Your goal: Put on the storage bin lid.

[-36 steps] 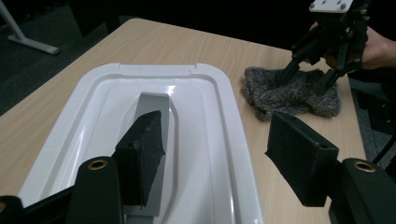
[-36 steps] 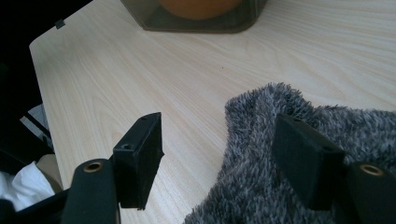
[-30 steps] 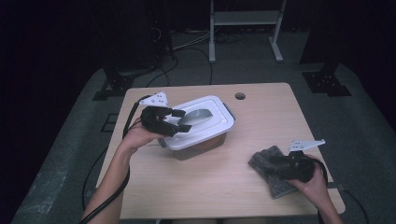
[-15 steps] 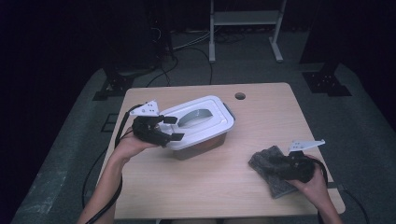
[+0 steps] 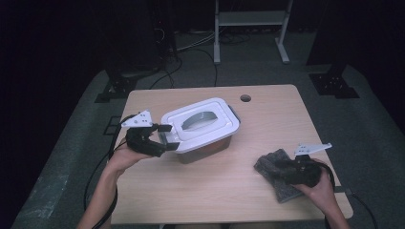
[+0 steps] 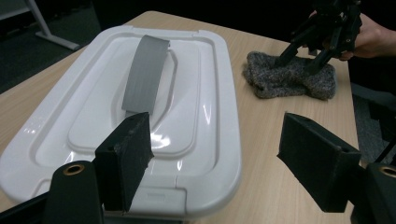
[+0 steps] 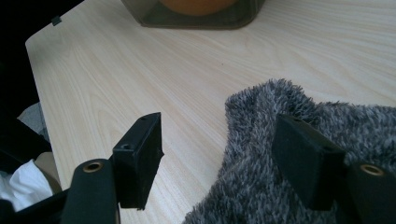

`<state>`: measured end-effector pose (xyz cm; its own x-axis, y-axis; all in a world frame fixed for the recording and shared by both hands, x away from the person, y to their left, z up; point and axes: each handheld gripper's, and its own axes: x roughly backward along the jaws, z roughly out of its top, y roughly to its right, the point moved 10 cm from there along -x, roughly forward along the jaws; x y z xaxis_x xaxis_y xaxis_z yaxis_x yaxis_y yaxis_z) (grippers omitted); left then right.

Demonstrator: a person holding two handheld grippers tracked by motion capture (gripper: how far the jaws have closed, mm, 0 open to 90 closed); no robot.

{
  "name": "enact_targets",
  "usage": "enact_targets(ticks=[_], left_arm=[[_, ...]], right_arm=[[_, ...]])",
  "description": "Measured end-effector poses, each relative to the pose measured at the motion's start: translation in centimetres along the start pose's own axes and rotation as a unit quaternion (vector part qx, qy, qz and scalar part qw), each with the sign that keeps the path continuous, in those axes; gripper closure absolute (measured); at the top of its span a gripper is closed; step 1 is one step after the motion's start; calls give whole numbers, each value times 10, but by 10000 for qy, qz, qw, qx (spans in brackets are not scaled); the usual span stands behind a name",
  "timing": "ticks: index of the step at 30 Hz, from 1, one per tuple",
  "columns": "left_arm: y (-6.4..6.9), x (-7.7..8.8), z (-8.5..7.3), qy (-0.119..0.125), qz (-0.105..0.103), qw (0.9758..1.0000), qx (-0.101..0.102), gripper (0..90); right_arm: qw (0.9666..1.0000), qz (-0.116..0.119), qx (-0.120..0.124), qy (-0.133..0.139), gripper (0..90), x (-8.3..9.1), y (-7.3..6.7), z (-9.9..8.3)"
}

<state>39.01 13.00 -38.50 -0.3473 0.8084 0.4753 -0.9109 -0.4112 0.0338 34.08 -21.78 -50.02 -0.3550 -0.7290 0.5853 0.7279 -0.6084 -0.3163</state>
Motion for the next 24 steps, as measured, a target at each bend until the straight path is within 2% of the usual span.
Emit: enact_targets(ticks=[7,13,17,24], left_arm=[[4,7,-12,5,85,9999,62,207],[6,12,-22,-5,153,9998,100,199],[6,17,-26,116,204,9996,162,187],[9,23,-39,95,260,9994,195,185]], right_arm=[[10000,-1,-16,3,324,-1,0,-1],[10000,-4,-3,-3,323,-1,0,-1],[10000,-2,-20,-5,323,0,0,-1],[10000,-15,-31,6,323,1,1,-1]])
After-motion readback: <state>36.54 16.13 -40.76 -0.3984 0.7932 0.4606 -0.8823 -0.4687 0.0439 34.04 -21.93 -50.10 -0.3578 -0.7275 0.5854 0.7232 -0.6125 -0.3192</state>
